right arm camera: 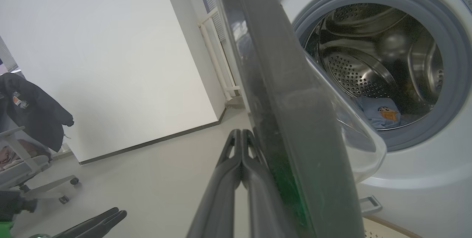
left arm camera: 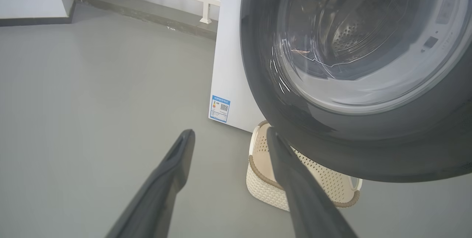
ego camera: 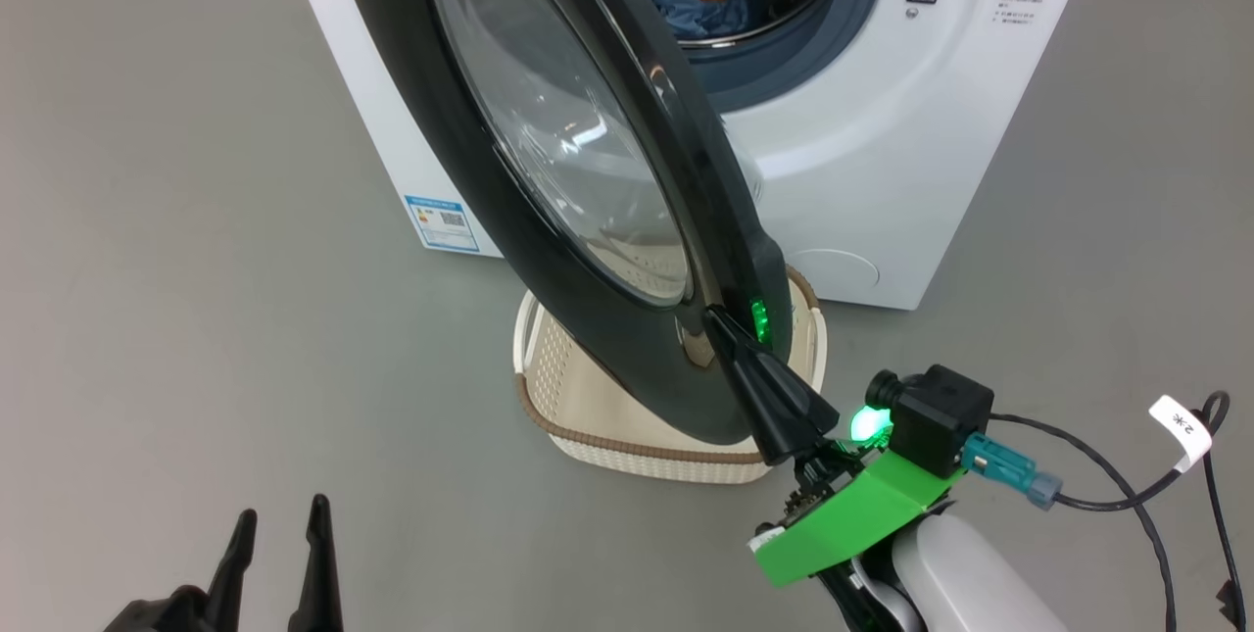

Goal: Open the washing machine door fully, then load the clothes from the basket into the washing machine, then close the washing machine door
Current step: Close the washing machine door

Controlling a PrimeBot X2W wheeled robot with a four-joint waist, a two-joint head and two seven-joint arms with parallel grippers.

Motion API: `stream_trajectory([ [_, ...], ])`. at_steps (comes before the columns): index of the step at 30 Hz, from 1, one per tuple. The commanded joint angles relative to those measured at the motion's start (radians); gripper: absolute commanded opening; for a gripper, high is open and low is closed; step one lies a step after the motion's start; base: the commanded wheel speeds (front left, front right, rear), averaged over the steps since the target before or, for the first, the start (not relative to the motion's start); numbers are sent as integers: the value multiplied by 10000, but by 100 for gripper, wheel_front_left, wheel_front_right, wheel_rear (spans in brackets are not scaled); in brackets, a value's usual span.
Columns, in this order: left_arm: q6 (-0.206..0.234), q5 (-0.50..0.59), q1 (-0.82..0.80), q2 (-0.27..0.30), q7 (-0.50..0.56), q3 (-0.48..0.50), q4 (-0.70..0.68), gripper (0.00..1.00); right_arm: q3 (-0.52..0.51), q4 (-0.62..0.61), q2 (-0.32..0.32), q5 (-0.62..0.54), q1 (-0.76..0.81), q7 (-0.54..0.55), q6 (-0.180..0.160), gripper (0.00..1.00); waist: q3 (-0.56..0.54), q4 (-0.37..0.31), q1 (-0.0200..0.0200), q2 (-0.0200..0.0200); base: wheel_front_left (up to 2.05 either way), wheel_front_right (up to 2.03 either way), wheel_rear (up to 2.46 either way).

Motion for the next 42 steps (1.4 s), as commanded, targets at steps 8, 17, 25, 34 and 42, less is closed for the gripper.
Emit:
stream_trajectory([
  [8,-25,-509,-562,189,-136,282,-118,100,-226,-231,143,-361,-845,-46,62,0,726,-109,0,0,0,0,0],
  [17,-25,-1020,-1049,295,-136,381,-23,100,-765,-424,143,-880,-1866,-46,62,0,1764,-270,0,0,0,0,0],
  [25,-25,-1376,-1482,348,-136,185,-126,100,-1455,-561,143,-1500,-2673,-46,62,0,2578,-471,0,0,0,0,0],
  [34,-25,-1734,-2067,513,-136,-255,-376,100,-1872,-498,143,-2293,-3596,-46,62,0,3603,-376,0,0,0,0,0],
  [42,-25,-1968,-2352,692,-136,-424,-489,100,-2328,-468,143,-3156,-4900,-46,62,0,4253,-353,0,0,0,0,0],
])
